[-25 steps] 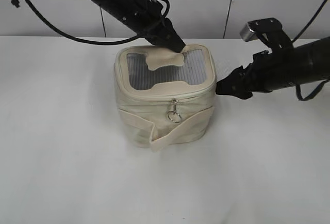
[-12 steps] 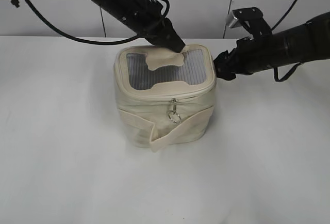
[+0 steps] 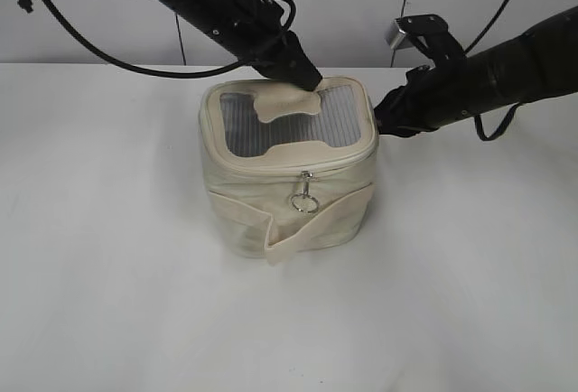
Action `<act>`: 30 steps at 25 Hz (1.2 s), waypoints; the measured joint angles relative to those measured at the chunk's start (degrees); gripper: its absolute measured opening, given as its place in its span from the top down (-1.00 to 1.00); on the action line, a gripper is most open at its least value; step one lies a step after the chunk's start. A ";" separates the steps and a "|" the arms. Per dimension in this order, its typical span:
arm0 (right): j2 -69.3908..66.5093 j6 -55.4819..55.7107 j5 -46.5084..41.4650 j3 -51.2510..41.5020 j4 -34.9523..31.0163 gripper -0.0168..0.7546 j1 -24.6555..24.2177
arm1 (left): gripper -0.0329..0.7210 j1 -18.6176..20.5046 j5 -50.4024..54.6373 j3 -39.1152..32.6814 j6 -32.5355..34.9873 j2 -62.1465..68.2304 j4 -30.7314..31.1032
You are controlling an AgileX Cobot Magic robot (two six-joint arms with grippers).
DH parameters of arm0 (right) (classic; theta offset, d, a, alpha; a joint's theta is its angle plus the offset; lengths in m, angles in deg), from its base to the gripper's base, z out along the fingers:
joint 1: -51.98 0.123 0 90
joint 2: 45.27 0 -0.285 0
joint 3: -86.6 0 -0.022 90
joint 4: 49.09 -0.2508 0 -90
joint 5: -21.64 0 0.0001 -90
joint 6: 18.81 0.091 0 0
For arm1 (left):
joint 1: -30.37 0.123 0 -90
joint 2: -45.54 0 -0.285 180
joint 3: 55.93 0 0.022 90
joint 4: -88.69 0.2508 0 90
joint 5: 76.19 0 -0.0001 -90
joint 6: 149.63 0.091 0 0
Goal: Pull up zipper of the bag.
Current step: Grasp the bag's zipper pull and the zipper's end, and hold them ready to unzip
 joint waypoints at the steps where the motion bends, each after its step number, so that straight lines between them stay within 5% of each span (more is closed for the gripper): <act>1: 0.60 2.09 -0.08 -0.34 2.34 0.93 -0.26 | 0.83 0.00 0.00 0.00 0.00 0.00 -0.06; 5: 5.15 7.81 -0.37 -4.70 8.48 0.93 -1.74 | 0.83 -0.05 -0.11 0.00 0.00 0.00 -0.13; 21: 22.07 9.43 -2.55 -23.51 8.80 0.93 -1.17 | 0.83 -0.36 -0.88 0.00 -3.49 0.00 0.46; 25: 25.27 10.00 -3.76 -26.13 9.03 0.93 1.86 | 0.83 -0.38 -1.37 0.00 -5.39 0.00 0.58; 30: 26.65 11.10 -1.35 -26.58 6.86 0.93 11.50 | 0.83 -1.04 -2.31 0.00 -8.30 0.00 1.33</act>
